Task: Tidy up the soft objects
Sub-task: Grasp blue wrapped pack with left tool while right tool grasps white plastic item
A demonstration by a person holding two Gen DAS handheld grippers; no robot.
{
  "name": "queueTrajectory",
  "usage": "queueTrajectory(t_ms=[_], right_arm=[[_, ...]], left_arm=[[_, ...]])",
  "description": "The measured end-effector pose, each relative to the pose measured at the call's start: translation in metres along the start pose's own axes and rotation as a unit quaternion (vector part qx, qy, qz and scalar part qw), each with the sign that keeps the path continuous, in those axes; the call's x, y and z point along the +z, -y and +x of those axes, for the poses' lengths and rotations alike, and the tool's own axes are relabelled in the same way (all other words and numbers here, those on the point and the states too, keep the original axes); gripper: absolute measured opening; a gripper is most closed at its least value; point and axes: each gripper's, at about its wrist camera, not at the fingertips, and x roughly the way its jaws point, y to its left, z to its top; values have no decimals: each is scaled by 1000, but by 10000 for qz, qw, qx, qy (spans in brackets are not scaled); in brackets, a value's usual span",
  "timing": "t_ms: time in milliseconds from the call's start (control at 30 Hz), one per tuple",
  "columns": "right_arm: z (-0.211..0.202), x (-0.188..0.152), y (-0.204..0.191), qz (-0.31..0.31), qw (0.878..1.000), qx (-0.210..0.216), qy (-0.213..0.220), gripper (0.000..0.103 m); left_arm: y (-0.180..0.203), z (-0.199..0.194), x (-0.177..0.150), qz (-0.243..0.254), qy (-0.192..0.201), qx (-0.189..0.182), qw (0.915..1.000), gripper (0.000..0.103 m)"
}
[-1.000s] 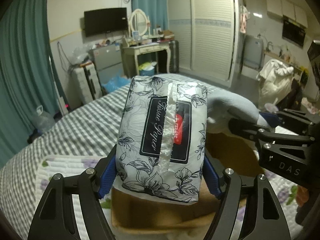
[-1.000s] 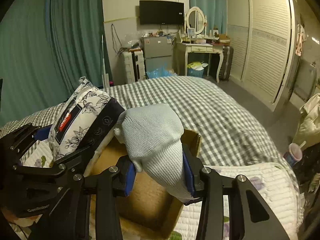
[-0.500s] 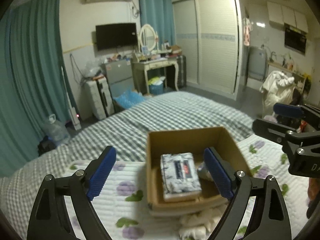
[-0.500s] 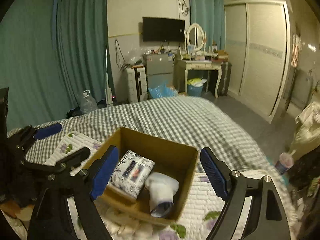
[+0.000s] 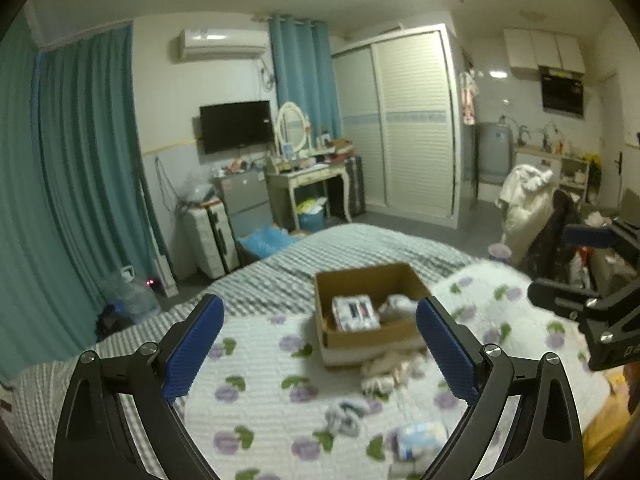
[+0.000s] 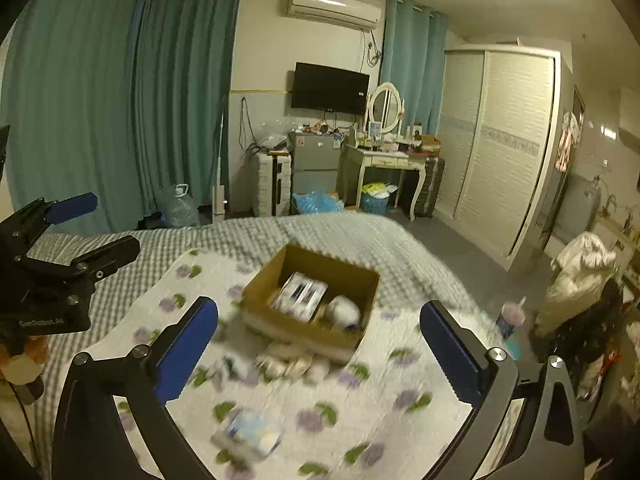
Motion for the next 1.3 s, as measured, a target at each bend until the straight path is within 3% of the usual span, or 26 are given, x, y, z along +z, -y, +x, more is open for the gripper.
queueTrajectory(t_ms=[233,467,633,900,1100,1300], right_arm=[[15,-102,-42,275,9982,161,-512,102],[87,-206,-69,502,9875,150,-1490,102],[129,-245,-77,824,9738,482,-2064,86],[153,-239,-83,1039,9715,735,-1999,80],[152,-245,-85,853,9761,488,-1937,45],[138,-244,-72,990,9745,862,-1820,32]], left_arm=[[4,9,-93,-181,-399,28,9990,99],[6,46,-186,-549,-1011,286,9929,99],[4,71,-225,-636,-1530,298,9857,98],[0,81,-233,-754,-1663,234,9829,98],[-1,80,-235,-759,-1678,265,9825,98],[5,73,-228,-803,-1666,316,9822,98]])
